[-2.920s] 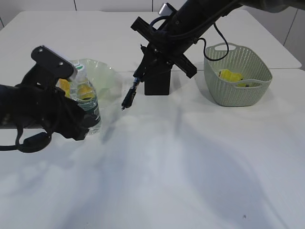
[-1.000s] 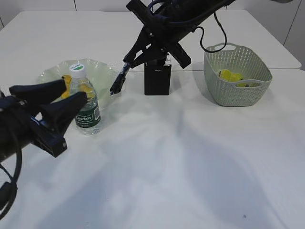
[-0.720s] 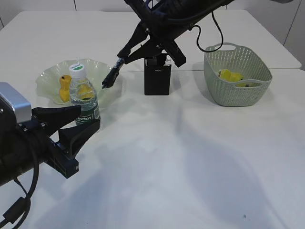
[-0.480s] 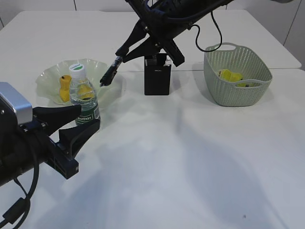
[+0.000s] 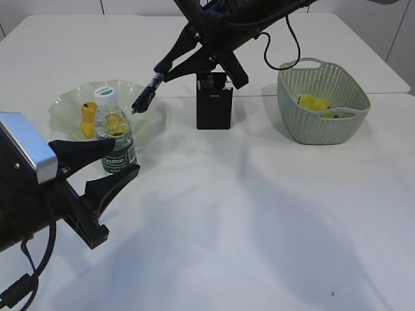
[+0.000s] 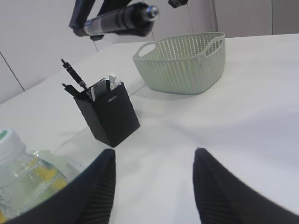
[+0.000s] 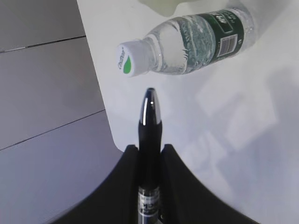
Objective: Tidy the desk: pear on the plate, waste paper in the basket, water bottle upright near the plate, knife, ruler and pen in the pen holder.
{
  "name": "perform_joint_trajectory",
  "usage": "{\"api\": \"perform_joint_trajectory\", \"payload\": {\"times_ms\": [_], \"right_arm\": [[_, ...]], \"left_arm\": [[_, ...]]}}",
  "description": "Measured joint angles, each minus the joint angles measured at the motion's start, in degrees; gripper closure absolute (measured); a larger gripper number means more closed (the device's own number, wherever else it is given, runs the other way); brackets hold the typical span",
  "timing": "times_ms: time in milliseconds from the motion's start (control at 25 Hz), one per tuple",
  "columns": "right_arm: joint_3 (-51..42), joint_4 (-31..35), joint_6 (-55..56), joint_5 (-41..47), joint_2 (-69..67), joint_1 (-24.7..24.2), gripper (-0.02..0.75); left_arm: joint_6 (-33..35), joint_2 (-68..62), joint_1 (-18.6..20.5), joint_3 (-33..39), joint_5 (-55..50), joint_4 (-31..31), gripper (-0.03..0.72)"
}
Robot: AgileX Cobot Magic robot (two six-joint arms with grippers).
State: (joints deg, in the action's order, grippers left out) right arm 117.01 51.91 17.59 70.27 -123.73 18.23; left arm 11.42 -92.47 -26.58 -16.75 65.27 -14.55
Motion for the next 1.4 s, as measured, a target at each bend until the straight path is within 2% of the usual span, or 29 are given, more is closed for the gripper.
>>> {"api": "perform_joint_trajectory", "payload": {"times_ms": [200, 760, 1000, 1400], "right_arm": [[0.0, 1.0, -0.4, 0.0, 0.0, 0.0, 0.650], [0.0, 1.1, -1.6, 0.0, 0.0, 0.0, 0.650], [0.0, -2.5, -1.9, 0.0, 0.0, 0.0, 0.650], [0.0, -10.9, -1.9, 0.0, 0.0, 0.0, 0.650]], "left_arm": [[0.9, 0.0, 0.0, -1.6, 0.0, -2.4, 0.313], [1.5, 0.0, 0.0, -1.8, 0.0, -2.3, 0.313], [-5.6, 0.0, 0.0, -1.8, 0.0, -1.0, 0.313], [-12.2, 0.0, 0.0, -1.8, 0.0, -1.8, 0.313]]}}
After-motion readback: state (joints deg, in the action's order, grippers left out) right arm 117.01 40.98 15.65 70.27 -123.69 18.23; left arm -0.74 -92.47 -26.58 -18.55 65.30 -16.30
